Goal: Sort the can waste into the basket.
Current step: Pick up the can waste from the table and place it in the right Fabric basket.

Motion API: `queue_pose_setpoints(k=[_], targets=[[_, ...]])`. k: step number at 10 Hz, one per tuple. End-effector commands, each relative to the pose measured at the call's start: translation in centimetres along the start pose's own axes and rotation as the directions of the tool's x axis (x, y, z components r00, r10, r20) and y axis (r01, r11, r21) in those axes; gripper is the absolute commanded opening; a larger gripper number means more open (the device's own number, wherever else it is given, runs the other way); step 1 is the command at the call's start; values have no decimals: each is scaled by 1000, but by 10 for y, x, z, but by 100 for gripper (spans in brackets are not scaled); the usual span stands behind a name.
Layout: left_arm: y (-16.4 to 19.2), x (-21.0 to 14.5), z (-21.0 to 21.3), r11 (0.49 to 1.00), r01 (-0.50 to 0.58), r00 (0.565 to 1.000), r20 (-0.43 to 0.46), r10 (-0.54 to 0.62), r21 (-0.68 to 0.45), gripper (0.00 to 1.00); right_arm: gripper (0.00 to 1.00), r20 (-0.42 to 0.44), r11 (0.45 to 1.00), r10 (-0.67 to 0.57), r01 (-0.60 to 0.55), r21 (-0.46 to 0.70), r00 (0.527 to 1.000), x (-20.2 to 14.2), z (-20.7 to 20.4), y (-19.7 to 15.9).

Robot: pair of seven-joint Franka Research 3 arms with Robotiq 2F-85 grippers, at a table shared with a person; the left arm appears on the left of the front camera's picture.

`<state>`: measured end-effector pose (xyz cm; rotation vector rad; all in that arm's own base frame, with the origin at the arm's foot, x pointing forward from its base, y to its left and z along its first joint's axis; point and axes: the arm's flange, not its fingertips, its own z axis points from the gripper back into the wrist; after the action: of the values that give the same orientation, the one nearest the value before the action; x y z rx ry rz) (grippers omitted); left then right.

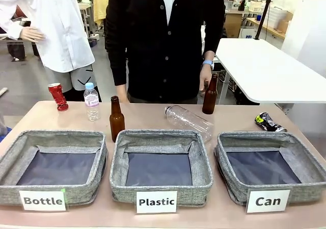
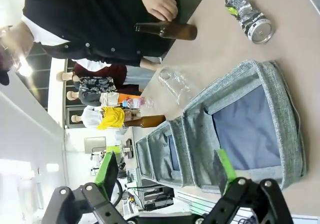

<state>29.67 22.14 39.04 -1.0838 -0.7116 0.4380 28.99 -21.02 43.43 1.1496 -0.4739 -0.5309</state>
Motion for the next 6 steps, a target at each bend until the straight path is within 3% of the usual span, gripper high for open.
queue_pose_setpoints(k=[1,3,4,6], targets=[[2,1,-1,1000,26,1000,-5,-26,-10,100,100,6,1000,26,-26,16,1000,2,1,1],[-1,0,0,1000,2,1000,-2,-2,0,100,100,6,1000,26,-26,16,1000,2,1,1],[-15,11,-11,992,106,994,4,-107,62,100,100,6,1000,26,-26,16,1000,2,1,1],[-46,49,-55,913,379,925,-58,-374,154,100,100,6,1000,26,-26,16,1000,2,1,1]])
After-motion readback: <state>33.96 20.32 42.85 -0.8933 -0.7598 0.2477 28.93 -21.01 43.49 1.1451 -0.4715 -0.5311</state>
